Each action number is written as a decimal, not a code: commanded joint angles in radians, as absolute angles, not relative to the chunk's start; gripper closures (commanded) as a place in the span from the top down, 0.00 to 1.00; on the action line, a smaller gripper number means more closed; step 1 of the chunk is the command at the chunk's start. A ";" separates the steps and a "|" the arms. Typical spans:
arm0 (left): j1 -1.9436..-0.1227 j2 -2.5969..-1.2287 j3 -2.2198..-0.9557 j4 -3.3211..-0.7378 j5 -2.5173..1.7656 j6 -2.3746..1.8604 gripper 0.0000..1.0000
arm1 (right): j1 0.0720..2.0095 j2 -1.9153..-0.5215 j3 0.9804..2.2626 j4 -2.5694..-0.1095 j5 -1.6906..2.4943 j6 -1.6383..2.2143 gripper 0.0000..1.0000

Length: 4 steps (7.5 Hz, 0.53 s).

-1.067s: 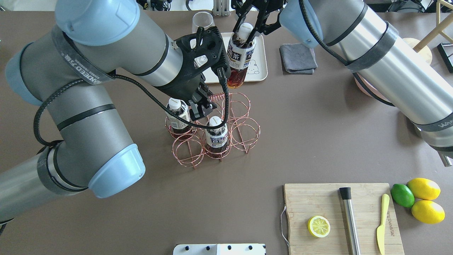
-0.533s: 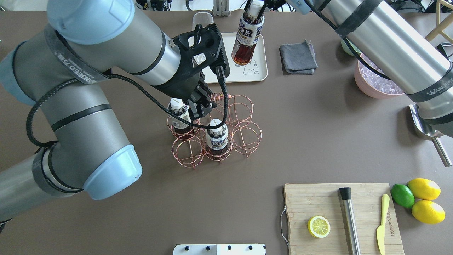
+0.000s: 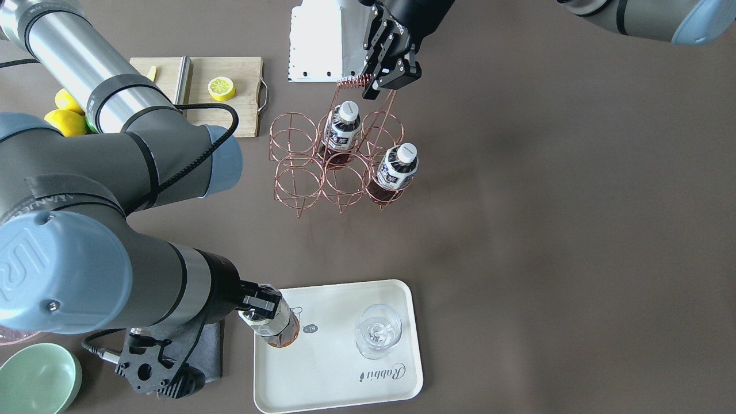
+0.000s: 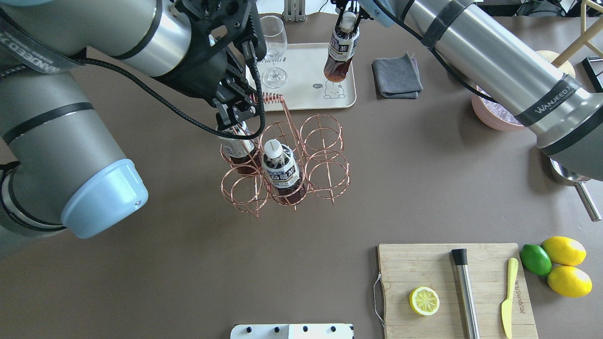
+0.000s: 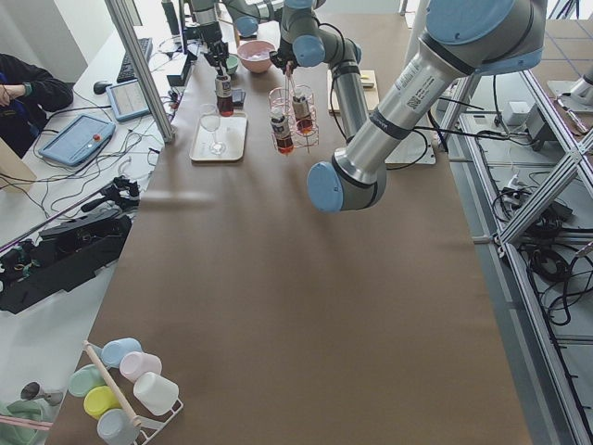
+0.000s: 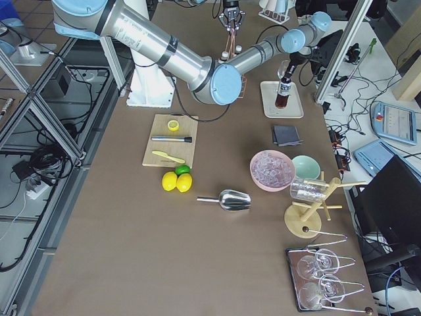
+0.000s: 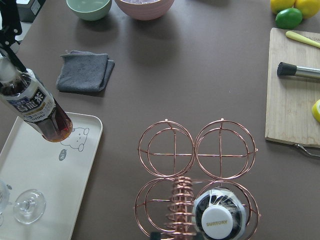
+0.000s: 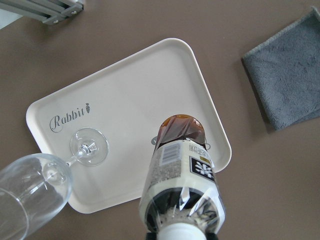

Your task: Take tea from basket to plate

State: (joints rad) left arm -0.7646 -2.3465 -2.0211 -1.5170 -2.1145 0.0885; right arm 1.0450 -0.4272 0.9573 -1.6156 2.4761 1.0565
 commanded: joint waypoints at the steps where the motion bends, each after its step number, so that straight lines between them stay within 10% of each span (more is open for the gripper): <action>1: -0.911 -2.254 -2.071 -1.517 -2.228 0.133 0.00 | 1.019 -0.402 0.861 -1.525 2.418 1.014 0.00; 4: -1.141 -2.117 -2.063 -1.517 -2.396 0.280 0.00 | 0.991 -0.400 0.859 -1.520 2.370 1.014 0.00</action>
State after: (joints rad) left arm -1.0232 -2.2022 -2.0677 -1.5172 -2.3210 0.1907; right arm 1.0004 -0.4020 0.8628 -1.5237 2.3868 1.0146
